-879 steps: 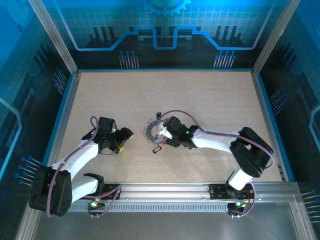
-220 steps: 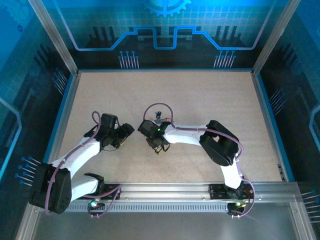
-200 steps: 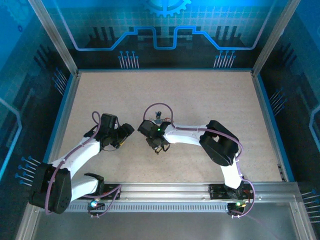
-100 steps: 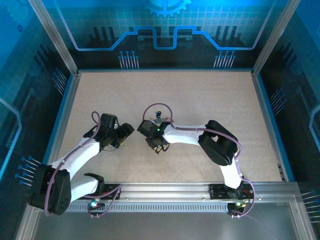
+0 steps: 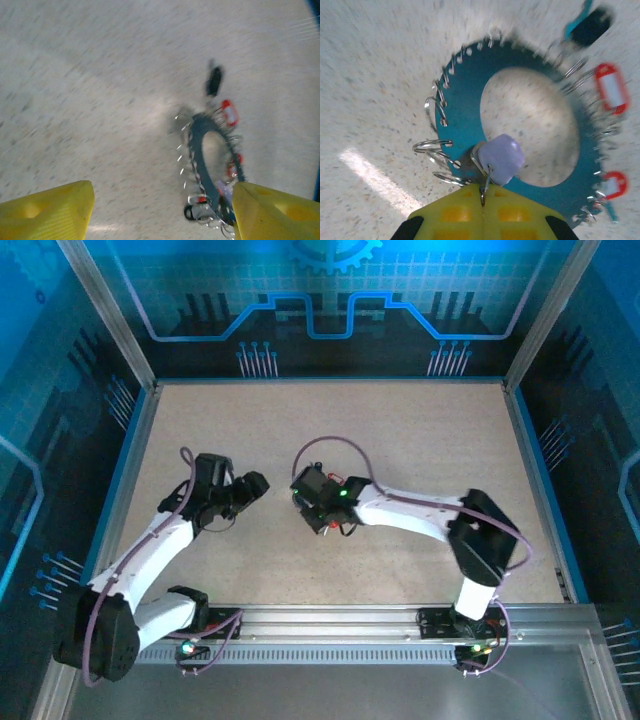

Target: Put the keys on the keyring

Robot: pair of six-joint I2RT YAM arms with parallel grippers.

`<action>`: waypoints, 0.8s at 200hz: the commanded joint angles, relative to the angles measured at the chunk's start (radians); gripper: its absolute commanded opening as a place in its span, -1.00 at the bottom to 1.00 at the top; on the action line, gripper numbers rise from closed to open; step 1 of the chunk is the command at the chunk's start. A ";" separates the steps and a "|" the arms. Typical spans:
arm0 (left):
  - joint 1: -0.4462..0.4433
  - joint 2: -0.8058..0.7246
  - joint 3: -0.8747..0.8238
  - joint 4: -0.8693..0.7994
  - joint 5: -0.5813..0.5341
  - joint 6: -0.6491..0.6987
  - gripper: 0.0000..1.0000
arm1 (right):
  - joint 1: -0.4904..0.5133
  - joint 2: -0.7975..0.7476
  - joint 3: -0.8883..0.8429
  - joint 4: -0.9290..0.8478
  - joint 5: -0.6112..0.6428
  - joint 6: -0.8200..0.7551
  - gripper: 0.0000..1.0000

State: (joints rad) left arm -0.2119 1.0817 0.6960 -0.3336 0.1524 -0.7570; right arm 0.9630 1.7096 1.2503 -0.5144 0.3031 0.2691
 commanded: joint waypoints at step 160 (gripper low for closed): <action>-0.151 -0.144 -0.110 0.611 0.670 0.794 0.27 | -0.224 -0.521 -0.185 0.005 -0.706 -0.928 -1.00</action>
State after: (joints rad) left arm -0.3138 0.9497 0.5999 0.2726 0.7193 -0.1612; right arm 0.7513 1.2118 1.0634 -0.5270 -0.2588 -0.5468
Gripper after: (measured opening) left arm 0.637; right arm 0.051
